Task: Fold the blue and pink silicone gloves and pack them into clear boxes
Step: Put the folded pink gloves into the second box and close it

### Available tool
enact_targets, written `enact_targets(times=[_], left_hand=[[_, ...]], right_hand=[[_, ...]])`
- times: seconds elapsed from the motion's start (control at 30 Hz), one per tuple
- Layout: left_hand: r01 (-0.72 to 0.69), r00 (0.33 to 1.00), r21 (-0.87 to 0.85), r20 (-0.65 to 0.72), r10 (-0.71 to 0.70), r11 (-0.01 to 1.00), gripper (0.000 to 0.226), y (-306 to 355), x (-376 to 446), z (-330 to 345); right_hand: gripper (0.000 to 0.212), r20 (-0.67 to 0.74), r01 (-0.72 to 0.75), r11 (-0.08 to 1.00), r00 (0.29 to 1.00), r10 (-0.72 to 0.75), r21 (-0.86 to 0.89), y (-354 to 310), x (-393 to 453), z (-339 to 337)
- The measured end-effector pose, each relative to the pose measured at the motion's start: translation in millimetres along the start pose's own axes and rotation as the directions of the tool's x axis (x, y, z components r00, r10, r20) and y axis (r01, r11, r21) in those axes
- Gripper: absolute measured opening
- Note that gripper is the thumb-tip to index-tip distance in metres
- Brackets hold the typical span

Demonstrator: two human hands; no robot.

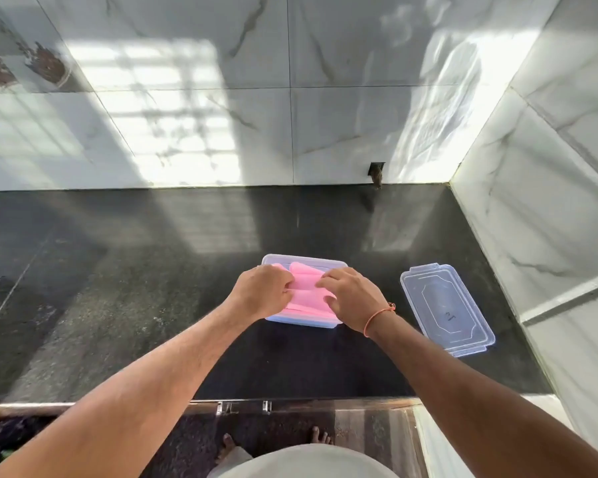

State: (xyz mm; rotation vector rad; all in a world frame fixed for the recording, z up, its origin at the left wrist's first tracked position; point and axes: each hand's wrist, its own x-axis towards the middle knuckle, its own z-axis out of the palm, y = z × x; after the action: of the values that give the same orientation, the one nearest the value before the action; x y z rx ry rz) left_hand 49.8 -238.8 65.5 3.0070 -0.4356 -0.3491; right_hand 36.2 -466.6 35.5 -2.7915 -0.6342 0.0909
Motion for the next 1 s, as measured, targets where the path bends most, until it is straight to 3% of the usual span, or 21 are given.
enact_targets(times=[0.13,0.23,0.43,0.5,0.6,0.73,0.83,0.9,1.0], left_hand=[[-0.012,0.977,-0.082,-0.214,-0.006,0.997,0.023,4.7,6.5,-10.3],[-0.104,0.948,-0.066,-0.309,0.079,0.992,0.024,20.8,22.0,-21.6],[-0.309,0.913,-0.169,-0.329,0.242,0.936,0.013,88.6,62.5,-33.0],[-0.385,0.897,-0.176,-0.301,0.323,0.906,0.015,116.7,76.2,-28.9],[-0.461,0.883,-0.191,-0.194,0.428,0.866,0.036,158.5,97.0,-17.0],[-0.418,0.895,-0.276,0.036,0.444,0.866,0.061,208.2,121.5,3.9],[-0.335,0.899,-0.303,0.181,0.399,0.892,0.069,233.2,137.6,20.2],[-0.295,0.898,-0.280,0.247,0.365,0.914,0.069,242.6,146.8,30.3],[-0.264,0.897,-0.267,0.284,0.338,0.927,0.064,251.2,157.0,43.6]], right_hand=[[0.034,-0.245,-0.089,0.980,0.961,0.131,0.175,2.4,-26.8,-4.2],[0.033,-0.307,-0.246,0.923,0.890,0.336,0.297,9.4,-52.9,-6.7],[0.035,-0.247,-0.538,0.623,0.610,0.753,0.568,37.3,-118.3,-4.5],[0.037,-0.205,-0.594,0.495,0.488,0.848,0.634,49.3,-139.1,-3.0],[0.045,-0.092,-0.671,0.270,0.288,0.953,0.690,66.1,-167.0,-0.1],[0.051,0.072,-0.691,0.011,0.091,0.993,0.723,81.4,-189.7,9.0],[0.070,0.183,-0.637,-0.145,-0.006,0.983,0.758,90.8,-195.1,16.4],[0.069,0.254,-0.584,-0.227,-0.037,0.966,0.779,96.6,-195.4,21.3],[0.021,0.305,-0.504,-0.286,-0.048,0.951,0.815,103.7,-195.7,26.6]])
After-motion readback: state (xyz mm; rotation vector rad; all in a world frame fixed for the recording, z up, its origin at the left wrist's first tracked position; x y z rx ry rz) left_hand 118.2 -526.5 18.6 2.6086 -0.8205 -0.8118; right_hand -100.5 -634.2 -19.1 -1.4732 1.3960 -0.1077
